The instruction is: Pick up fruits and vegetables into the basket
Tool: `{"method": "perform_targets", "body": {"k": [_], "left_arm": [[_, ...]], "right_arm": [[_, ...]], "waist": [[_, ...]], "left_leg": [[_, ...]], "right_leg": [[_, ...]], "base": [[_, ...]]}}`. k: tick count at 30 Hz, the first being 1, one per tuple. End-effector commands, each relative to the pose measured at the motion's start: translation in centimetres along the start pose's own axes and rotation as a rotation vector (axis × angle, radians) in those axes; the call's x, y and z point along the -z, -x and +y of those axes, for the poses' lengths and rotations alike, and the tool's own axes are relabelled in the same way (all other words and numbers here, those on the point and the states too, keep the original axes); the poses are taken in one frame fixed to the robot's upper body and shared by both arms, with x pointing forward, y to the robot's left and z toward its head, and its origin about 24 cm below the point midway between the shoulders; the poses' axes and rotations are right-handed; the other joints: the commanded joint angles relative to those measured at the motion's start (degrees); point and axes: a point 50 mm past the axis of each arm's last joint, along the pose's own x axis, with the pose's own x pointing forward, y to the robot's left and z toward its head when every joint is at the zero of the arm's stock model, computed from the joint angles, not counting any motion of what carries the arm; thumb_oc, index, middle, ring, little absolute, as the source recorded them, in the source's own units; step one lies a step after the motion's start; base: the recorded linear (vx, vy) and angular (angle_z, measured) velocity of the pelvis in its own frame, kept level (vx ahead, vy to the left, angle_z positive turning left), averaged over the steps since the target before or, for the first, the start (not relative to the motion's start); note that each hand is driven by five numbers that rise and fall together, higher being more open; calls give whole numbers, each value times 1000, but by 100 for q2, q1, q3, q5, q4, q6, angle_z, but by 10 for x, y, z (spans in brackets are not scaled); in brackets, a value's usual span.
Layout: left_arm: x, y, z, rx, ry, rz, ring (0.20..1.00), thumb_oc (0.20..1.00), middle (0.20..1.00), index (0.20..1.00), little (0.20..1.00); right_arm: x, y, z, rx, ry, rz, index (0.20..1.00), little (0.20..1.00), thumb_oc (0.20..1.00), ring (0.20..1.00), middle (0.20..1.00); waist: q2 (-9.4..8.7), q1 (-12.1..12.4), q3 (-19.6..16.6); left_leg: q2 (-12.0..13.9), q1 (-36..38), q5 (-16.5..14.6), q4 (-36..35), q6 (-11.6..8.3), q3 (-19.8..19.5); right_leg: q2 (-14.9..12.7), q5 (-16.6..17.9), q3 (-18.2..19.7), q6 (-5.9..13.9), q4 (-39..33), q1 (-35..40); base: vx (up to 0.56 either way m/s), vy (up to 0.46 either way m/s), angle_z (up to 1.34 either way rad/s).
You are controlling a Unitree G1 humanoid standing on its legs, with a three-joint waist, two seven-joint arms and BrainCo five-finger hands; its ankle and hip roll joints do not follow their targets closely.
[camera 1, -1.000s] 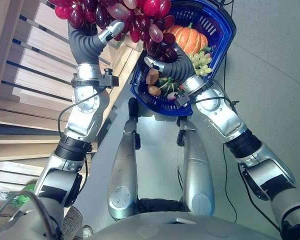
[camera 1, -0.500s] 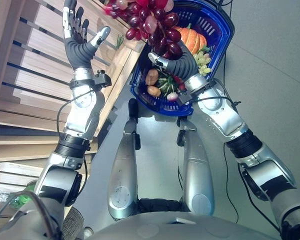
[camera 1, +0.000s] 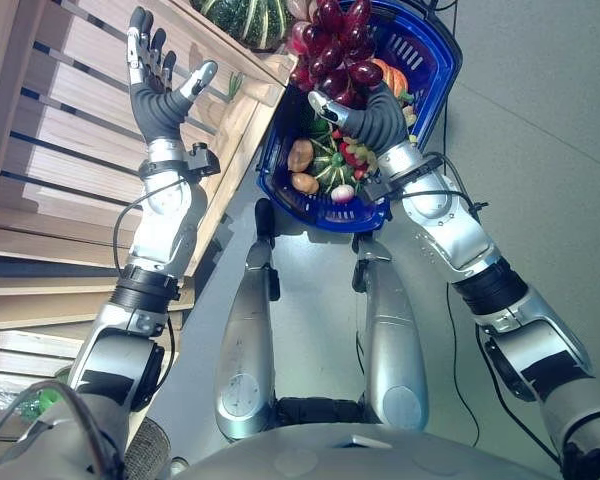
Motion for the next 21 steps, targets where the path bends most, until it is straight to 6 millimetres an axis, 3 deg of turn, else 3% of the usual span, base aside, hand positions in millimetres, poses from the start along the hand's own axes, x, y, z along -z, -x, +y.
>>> {"method": "perform_targets", "body": {"k": [1, 8, 15, 21], "left_arm": [[-12, -9, 2, -45, 37, -88, 1000, 1000, 1000, 1000, 1000], [4, -7, 14, -109, -46, -63, 1000, 1000, 1000, 1000, 1000], [36, -9, 37, -201, -183, 84, 1000, 1000, 1000, 1000, 1000], [51, -19, 49, -239, -224, 208, 1000, 1000, 1000, 1000, 1000]], "right_arm": [[-35, -7, 3, 32, -21, -214, 200, 200, 200, 200, 200], [5, 1, -14, 169, -25, -41, 200, 200, 200, 200, 200], [64, 14, -49, 304, 73, 248, 200, 200, 200, 200, 200], [90, 8, -81, 381, 141, 457, 200, 200, 200, 200, 200]], "waist": [[160, -146, -173], [156, -187, -173], [202, -164, -173], [262, -74, -173]], "left_leg": [[-564, -90, -574, 365, 344, 167], [-556, -73, -588, 372, 323, 167], [-566, -98, -589, 386, 289, 152], [-582, -159, -577, 428, 260, 116]], "right_leg": [[262, -449, -687, -12, -285, 580], [260, -455, -668, -7, -277, 576], [228, -476, -698, -2, -258, 545], [187, -477, -768, -6, -220, 487]], "base": [[0, 0, 0], [0, 0, 0], [0, 0, 0], [0, 0, 0]]}}
